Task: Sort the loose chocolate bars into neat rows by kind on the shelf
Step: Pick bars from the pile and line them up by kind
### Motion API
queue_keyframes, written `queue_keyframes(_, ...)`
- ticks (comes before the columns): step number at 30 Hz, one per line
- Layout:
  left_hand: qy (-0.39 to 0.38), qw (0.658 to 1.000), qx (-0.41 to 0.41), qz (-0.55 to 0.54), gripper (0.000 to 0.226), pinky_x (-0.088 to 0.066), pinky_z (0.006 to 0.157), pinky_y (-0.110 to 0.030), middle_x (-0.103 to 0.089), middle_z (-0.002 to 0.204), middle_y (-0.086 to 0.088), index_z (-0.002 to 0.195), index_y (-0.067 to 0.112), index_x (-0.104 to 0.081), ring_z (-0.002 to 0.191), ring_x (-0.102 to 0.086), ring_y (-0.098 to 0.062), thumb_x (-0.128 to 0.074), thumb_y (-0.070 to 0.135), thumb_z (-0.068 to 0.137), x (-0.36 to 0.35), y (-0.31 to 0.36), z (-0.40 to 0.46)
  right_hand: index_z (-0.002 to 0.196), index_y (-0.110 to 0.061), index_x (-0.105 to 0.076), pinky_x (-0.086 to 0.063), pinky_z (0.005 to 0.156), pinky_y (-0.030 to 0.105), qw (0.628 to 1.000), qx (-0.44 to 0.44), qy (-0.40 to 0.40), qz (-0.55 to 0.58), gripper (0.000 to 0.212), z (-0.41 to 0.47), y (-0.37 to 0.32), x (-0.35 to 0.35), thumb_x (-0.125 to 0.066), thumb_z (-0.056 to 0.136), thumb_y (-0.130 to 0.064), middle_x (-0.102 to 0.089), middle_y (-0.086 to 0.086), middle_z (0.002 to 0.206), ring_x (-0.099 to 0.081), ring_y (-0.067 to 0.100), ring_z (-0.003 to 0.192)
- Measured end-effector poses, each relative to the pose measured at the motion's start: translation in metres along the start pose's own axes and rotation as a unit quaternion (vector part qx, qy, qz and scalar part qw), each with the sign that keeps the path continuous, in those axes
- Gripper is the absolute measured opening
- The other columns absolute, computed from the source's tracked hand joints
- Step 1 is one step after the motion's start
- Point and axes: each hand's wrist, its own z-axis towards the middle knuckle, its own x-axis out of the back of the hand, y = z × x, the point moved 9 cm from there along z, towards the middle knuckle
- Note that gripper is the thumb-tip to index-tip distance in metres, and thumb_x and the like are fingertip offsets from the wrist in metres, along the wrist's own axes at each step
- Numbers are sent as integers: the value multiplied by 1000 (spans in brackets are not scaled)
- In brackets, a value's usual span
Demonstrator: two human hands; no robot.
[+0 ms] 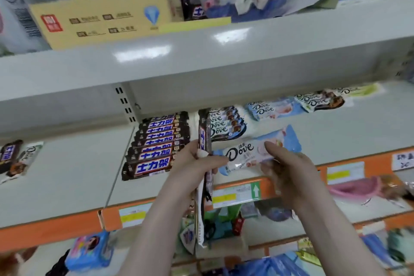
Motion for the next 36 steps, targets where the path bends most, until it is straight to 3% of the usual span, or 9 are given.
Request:
queue_keyframes(4, -6, 1000, 0, -20, 24, -39, 54, -28, -60, 53, 3, 85, 12, -59, 43, -54, -7, -73, 0, 70, -16, 3, 16, 90, -14, -64, -53, 52, 18, 991, 95, -10, -88, 20, 1, -37, 20, -67, 74, -2, -68, 7, 84, -66, 17, 66)
queue_keyframes(8, 0, 1000, 9, -30, 22, -39, 54, -27, -59, 54, 0, 83, 12, -60, 45, -52, -10, -74, 0, 70, -39, 3, 24, 100, -26, -65, -54, 59, 18, 936, 178, -36, -303, 34, 12, -75, 31, -72, 73, -7, -61, -4, 93, -64, 7, 58)
queue_keyframes(13, 49, 996, 43, -62, 21, -37, 50, -26, -52, 45, 1, 76, 11, -55, 41, -47, -12, -71, -1, 71, -78, -5, 45, 108, -24, -65, -39, 81, 4, 774, 292, -162, -538, 47, 39, -114, 38, -80, 65, -17, -55, -7, 106, -54, -3, 97)
queue_keyframes(15, 74, 991, 67, -93, 22, -37, 47, -23, -51, 44, 0, 78, 10, -53, 39, -47, -12, -70, -2, 72, -98, -10, 52, 112, -20, -65, -37, 80, 3, 725, 308, -208, -580, 51, 52, -125, 48, -79, 63, -26, -53, -10, 105, -52, -1, 97)
queue_keyframes(20, 110, 982, 100, -119, 29, -34, 36, -16, -45, 47, -4, 95, 3, -49, 30, -43, -11, -68, 1, 74, -149, -21, 70, 104, -15, -69, -44, 81, 30, 617, 382, -222, -652, 49, 81, -164, 74, -83, 60, -29, -64, 8, 100, -59, 25, 93)
queue_keyframes(22, 124, 979, 105, -124, 25, -33, 36, -14, -45, 46, -4, 95, 3, -53, 30, -43, -11, -68, 2, 74, -161, -23, 72, 100, -13, -70, -42, 80, 33, 550, 422, -225, -685, 48, 92, -166, 78, -78, 61, -39, -68, 9, 95, -61, 30, 90)
queue_keyframes(24, 148, 974, 104, -137, 23, -33, 37, -13, -47, 47, -4, 93, 3, -56, 31, -43, -11, -68, 4, 74, -165, -24, 73, 99, -13, -70, -39, 84, 33, 509, 446, -232, -699, 48, 103, -164, 79, -69, 64, -45, -69, 6, 92, -61, 31, 89)
queue_keyframes(30, 196, 960, 85, -181, 12, -36, 37, -12, -53, 51, -2, 85, 7, -57, 33, -46, -9, -67, 8, 77, -158, -19, 77, 90, -10, -67, -30, 77, 27, 459, 545, -227, -664, 44, 114, -166, 63, -53, 72, -47, -65, 7, 77, -61, 30, 75)
queue_keyframes(36, 207, 955, 68, -203, 12, -35, 38, -12, -55, 56, 0, 71, 10, -56, 35, -45, -8, -60, 9, 82, -148, -16, 80, 93, -10, -67, -32, 77, 28, 470, 540, -236, -658, 37, 143, -154, 51, -69, 66, -36, -65, 8, 77, -61, 31, 74)
